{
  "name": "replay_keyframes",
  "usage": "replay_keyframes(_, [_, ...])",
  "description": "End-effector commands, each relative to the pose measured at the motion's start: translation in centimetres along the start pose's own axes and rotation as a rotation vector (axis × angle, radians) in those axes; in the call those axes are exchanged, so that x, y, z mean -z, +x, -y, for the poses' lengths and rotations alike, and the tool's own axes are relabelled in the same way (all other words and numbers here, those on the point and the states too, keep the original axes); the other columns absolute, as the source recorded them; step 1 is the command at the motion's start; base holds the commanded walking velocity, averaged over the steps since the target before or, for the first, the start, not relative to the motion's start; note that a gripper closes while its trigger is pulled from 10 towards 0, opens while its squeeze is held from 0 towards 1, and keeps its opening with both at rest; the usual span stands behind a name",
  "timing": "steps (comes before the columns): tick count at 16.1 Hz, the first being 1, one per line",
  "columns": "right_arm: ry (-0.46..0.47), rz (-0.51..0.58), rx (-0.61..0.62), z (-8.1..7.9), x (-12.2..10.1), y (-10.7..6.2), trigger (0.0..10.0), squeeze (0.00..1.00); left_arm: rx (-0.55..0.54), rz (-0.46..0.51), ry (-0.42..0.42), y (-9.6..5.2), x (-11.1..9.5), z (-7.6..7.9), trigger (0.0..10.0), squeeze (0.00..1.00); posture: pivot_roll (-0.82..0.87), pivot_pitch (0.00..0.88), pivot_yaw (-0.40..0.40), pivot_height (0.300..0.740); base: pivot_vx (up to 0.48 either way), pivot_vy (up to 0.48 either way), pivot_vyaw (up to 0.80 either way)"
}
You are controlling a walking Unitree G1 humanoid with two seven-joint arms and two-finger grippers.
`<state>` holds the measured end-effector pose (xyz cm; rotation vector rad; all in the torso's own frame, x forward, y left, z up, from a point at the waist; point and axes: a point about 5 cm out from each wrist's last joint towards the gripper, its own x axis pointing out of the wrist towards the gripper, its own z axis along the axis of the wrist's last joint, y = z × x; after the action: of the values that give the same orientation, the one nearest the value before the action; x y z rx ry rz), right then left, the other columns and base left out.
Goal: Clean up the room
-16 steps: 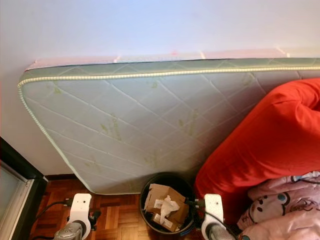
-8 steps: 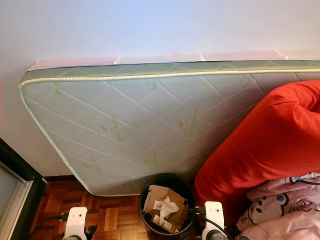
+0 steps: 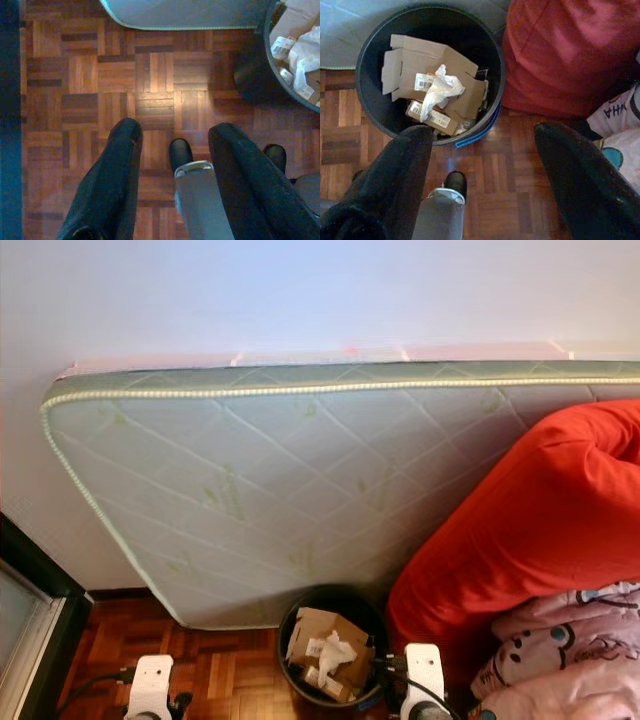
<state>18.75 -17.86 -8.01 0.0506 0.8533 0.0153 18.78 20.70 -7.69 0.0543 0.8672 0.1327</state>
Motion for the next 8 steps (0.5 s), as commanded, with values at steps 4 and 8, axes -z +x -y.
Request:
replay_keyframes(4, [-0.004,0.012,-0.008,-0.26,-0.28,0.08,10.0,0.0,-0.009,-0.014,-0.005,-0.02,0.19,-0.28,10.0,0.0,-0.09,0.001,-0.045,0.74,-0.286,0.0,0.0])
replay_keyframes(8, [-0.009,-0.002,-0.007,-0.17,0.04,0.01,10.0,0.0,-0.015,-0.01,-0.011,0.0,0.06,-0.35,10.0,0.0,-0.09,0.019,-0.052,0.74,-0.289,0.0,0.0])
